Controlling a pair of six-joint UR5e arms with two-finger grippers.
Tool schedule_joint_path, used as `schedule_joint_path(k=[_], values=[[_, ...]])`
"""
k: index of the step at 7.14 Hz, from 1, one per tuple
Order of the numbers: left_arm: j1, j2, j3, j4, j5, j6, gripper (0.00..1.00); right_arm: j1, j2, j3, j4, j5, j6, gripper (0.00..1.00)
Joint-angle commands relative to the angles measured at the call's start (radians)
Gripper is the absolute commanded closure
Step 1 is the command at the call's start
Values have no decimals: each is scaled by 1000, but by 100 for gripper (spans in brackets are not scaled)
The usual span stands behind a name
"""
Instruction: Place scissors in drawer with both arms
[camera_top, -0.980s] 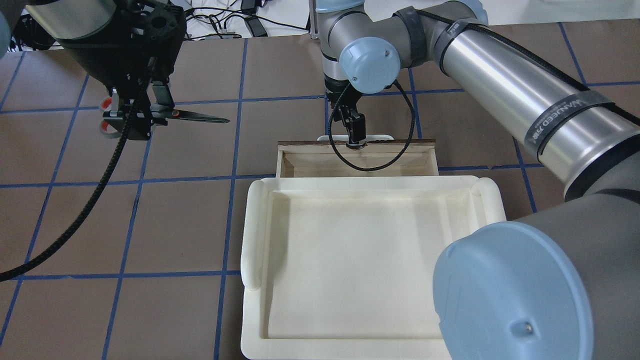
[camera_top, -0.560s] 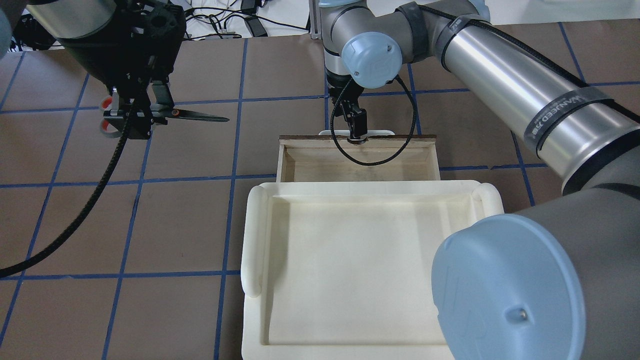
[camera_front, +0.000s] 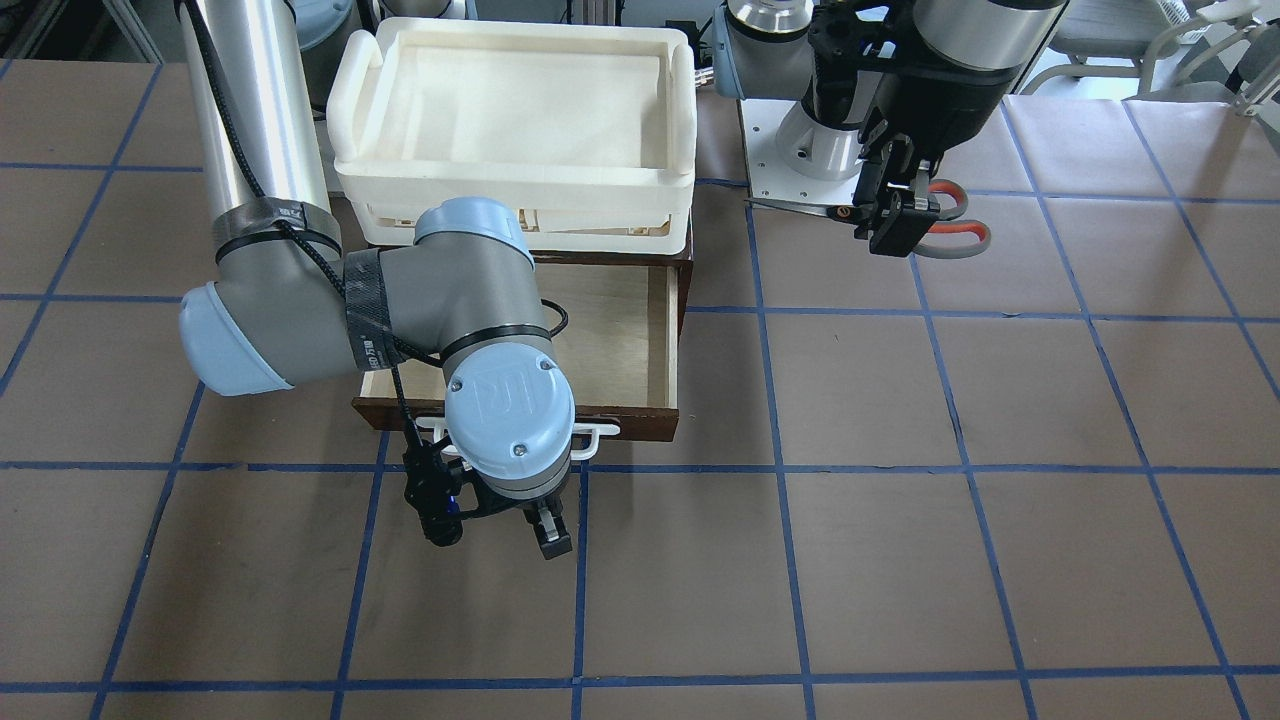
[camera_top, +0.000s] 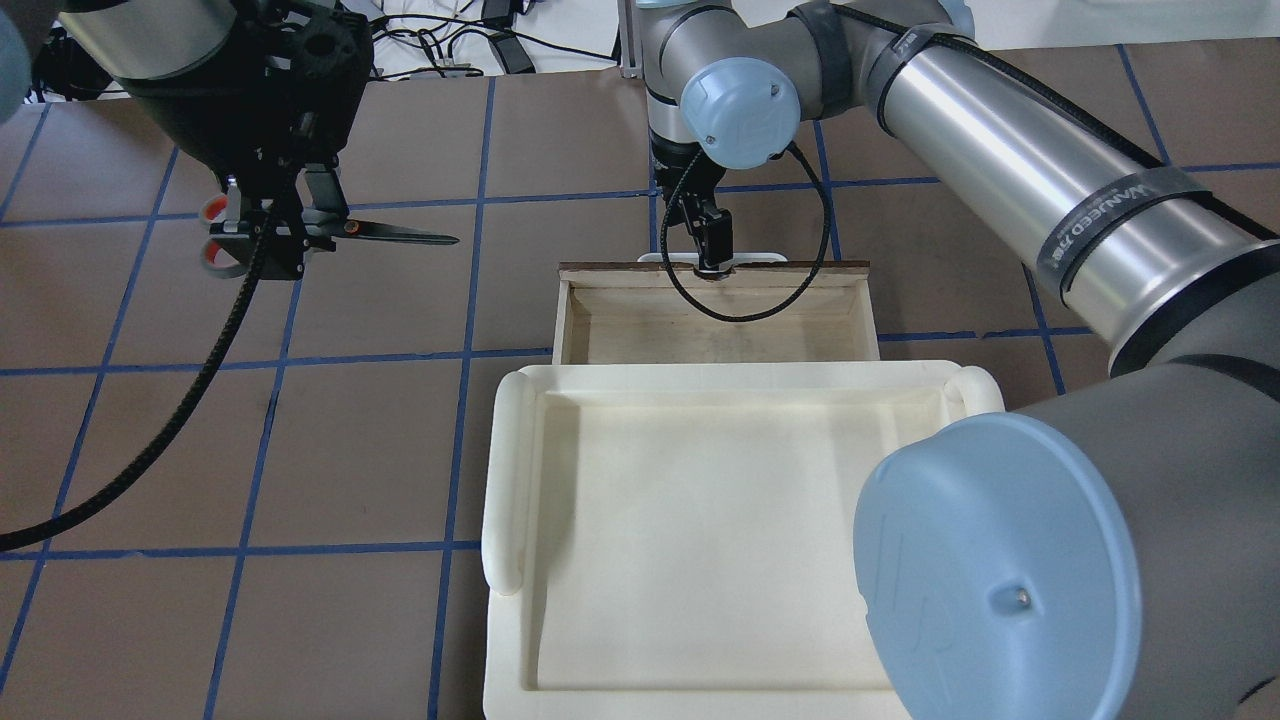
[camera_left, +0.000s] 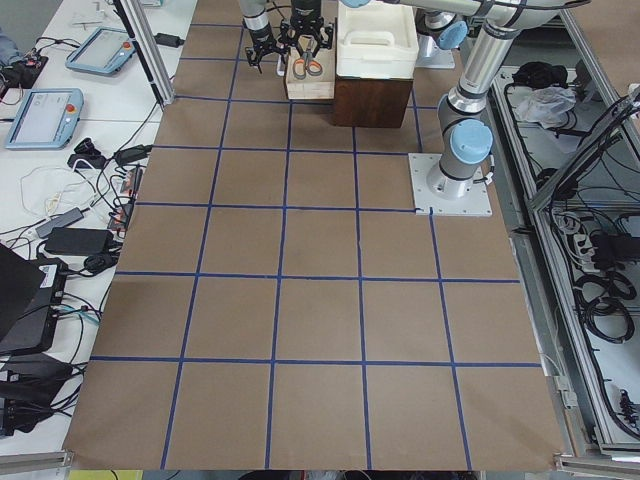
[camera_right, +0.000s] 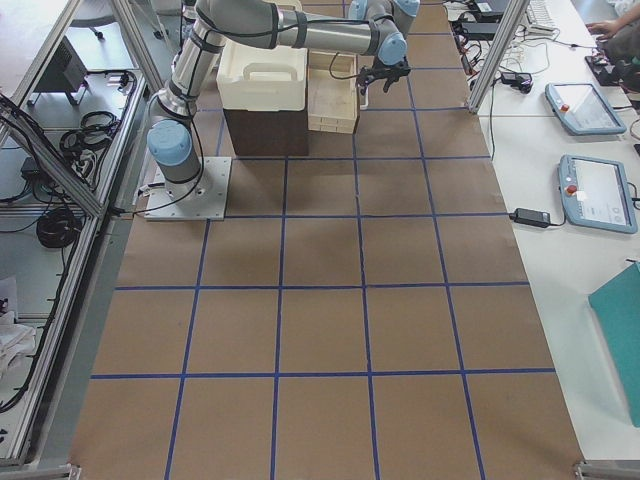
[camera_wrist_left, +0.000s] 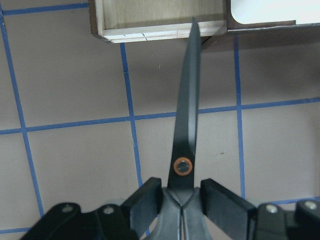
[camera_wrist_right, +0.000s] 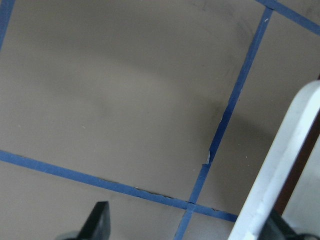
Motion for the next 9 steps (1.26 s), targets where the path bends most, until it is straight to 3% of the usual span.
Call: schedule_joint_path(k=[1,4,7,9], values=[[-1,13,1,-3,-2,-1,79,0,3,-5,-2,0,-4,0],[-2,1,-1,-3,-2,-1,79,0,-44,6,27,-2,2,0],[-11,4,-1,-1,-7,-1,79,-12,-156,6,154,-20,-10,0],[-18,-6,-4,-1,-53,-19,79,-76,-216,6,158,-35,-201,0]])
